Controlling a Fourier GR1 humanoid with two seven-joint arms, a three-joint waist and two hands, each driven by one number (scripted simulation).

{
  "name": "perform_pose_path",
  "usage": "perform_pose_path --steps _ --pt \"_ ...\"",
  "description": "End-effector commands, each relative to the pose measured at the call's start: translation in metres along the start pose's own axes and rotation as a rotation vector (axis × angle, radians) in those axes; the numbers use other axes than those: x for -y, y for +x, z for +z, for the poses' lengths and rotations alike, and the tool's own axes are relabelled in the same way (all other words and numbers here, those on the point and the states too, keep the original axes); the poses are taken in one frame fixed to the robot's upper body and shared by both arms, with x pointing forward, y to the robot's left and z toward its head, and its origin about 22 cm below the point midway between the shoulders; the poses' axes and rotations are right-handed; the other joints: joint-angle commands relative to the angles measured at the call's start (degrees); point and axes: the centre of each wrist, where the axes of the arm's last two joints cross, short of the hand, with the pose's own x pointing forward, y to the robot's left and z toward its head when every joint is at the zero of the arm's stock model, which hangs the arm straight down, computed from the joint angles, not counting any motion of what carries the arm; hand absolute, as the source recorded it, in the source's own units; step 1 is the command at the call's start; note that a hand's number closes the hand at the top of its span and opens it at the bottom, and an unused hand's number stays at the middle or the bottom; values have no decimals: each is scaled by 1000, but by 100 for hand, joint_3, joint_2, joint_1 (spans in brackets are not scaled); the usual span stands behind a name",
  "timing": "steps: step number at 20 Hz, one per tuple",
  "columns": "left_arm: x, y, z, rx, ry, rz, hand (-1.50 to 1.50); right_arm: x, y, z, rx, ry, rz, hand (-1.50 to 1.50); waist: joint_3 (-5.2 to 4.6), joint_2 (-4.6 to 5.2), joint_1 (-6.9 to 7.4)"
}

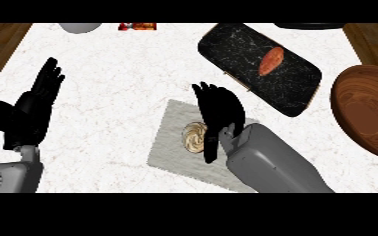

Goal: Pick the cupcake from the placemat and place it in the bowl

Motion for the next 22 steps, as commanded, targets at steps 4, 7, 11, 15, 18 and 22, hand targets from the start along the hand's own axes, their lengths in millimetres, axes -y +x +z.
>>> perform_pose_path --steps 4,7,11,15,18,22 --pt "3 0 1 14 7 -6 0 -43 16 0 -55 -2 13 -150 2 0 -27" --pt "11 1 2 9 3 17 0 -34 3 -18 -88 43 12 -150 2 2 -18" --pt "5 4 7 16 -4 8 0 -41 9 -9 -91 61 15 -150 2 -3 -16" --pt "7 -2 19 11 7 -12 0 -48 11 -22 -97 51 2 -150 3 1 12" --pt "3 -12 1 -12 -5 5 0 -75 -20 -15 -85 44 17 -150 2 1 -43" --pt "1 14 -10 6 -5 3 0 -73 5 -37 -110 39 6 -150 3 9 10"
